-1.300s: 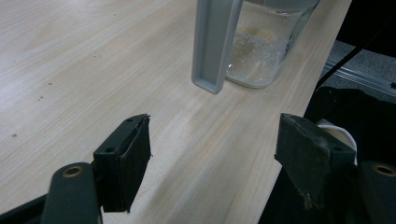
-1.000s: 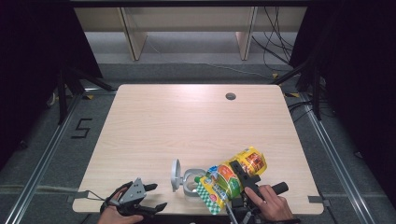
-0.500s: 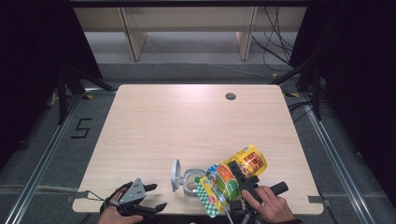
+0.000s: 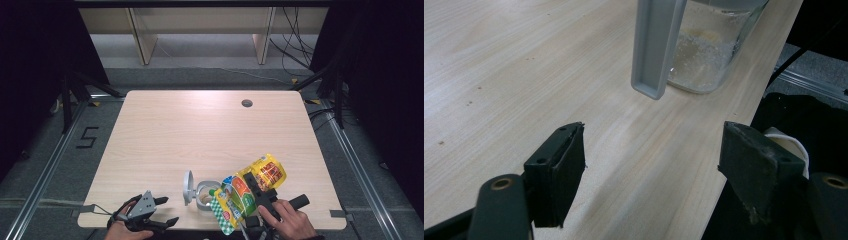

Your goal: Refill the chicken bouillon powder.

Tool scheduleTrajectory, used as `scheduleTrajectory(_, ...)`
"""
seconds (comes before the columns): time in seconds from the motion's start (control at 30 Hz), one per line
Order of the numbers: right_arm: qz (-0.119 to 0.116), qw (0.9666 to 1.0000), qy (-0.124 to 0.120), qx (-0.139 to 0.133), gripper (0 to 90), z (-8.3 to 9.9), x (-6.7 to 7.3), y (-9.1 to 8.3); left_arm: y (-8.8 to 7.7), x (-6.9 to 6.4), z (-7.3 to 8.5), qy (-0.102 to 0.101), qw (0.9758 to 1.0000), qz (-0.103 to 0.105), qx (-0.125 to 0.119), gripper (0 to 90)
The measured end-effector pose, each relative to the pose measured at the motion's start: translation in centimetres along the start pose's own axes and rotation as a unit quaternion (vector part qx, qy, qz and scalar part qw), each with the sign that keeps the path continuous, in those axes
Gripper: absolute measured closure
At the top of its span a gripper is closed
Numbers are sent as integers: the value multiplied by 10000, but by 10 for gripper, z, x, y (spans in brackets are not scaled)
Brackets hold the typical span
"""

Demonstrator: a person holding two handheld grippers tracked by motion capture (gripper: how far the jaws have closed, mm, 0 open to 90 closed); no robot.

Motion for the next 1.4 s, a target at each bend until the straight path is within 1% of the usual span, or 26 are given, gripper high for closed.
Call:
scheduleTrajectory(0.1,-34,9999,-49,92,483,0,2,-1,-1,0,0,-12,10000,24,37,261)
scheduleTrajectory(0.23,71,9998,-190,48,484,-2,1,0,-1,0,0,1,10000,7,18,261)
scheduleTrajectory(0.27,56,9999,-61,126,493,-1,4,0,-1,2,0,69,10000,-34,43,261)
scheduleTrajectory(0.3,-3,9998,-167,117,499,-2,3,0,0,0,-1,-28,10000,0,-46,261)
scheduleTrajectory(0.33,-87,9997,-163,172,503,-1,5,0,-1,0,0,16,10000,-8,3,261)
scheduleTrajectory(0.4,-9,9996,-229,155,505,-2,3,-1,-2,2,0,71,10000,-31,50,261)
scheduleTrajectory(0.43,10,9998,-153,154,505,-2,4,-1,-1,1,-1,21,10000,-26,15,261)
scheduleTrajectory(0.47,9,9998,-189,67,506,-3,4,0,0,-1,-2,-75,9999,-9,-94,261)
scheduleTrajectory(0.5,56,9998,-151,82,507,-3,3,0,-1,0,-1,-32,10000,4,-20,261)
scheduleTrajectory(0.53,-40,9997,-167,172,508,-2,5,0,-1,-1,-1,-19,10000,8,-15,261)
scheduleTrajectory(0.57,-68,9995,-265,146,508,-2,4,0,-2,0,-1,-3,10000,6,-21,261)
scheduleTrajectory(0.63,-52,9995,-266,156,509,-2,4,0,0,-1,-2,-75,9999,-2,-109,261)
scheduleTrajectory(0.7,-57,9995,-272,163,509,-2,4,0,-2,2,0,74,10000,-33,58,261)
scheduleTrajectory(0.73,-30,9996,-209,177,509,-1,5,0,-1,-1,-1,-22,10000,8,-18,261)
scheduleTrajectory(0.8,44,9996,-261,99,510,-2,4,1,-1,-1,-2,-46,10000,-11,-53,261)
scheduleTrajectory(0.83,8,9996,-251,117,510,-2,4,0,-1,0,-1,-47,10000,-16,-47,261)
scheduleTrajectory(0.87,8,9996,-251,117,510,-2,4,0,-1,1,0,60,10000,-30,51,261)
scheduleTrajectory(0.97,16,9995,-246,178,510,-1,4,-1,-1,0,-2,-56,9999,-6,-90,261)
scheduleTrajectory(1.0,16,9995,-246,178,510,-1,4,-1,-1,0,-1,-27,10000,-17,-87,261)
scheduleTrajectory(1.03,18,9995,-254,181,510,-1,4,-1,-1,1,0,21,10000,-33,16,261)
scheduleTrajectory(1.07,7,9987,-432,276,510,0,2,-2,-2,2,0,95,9999,-47,51,261)
scheduleTrajectory(1.1,-52,9978,-588,311,510,1,1,-3,-2,0,-1,-16,10000,-1,-20,261)
scheduleTrajectory(1.17,10,9978,-590,288,510,0,-1,-4,0,0,-2,-63,9999,-20,-96,261)
scheduleTrajectory(1.23,37,9981,-526,322,510,1,-1,-5,-2,2,0,91,9999,-52,43,261)
scheduleTrajectory(1.33,22,9975,-628,308,510,0,-1,-4,0,-1,-2,-101,9998,-13,-145,261)
scheduleTrajectory(1.4,21,9969,-712,324,511,0,-1,-4,-1,0,0,-16,10000,-10,5,261)
Point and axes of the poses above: each handheld gripper's, and its own axes: y roughly forward along the jaws, z roughly out of its underside, x roughly to its left, the point moved 7 cm from there along y, roughly forward along the jaws, and after that the axes turned 9 degrees about -z, right-handed, at the moved point
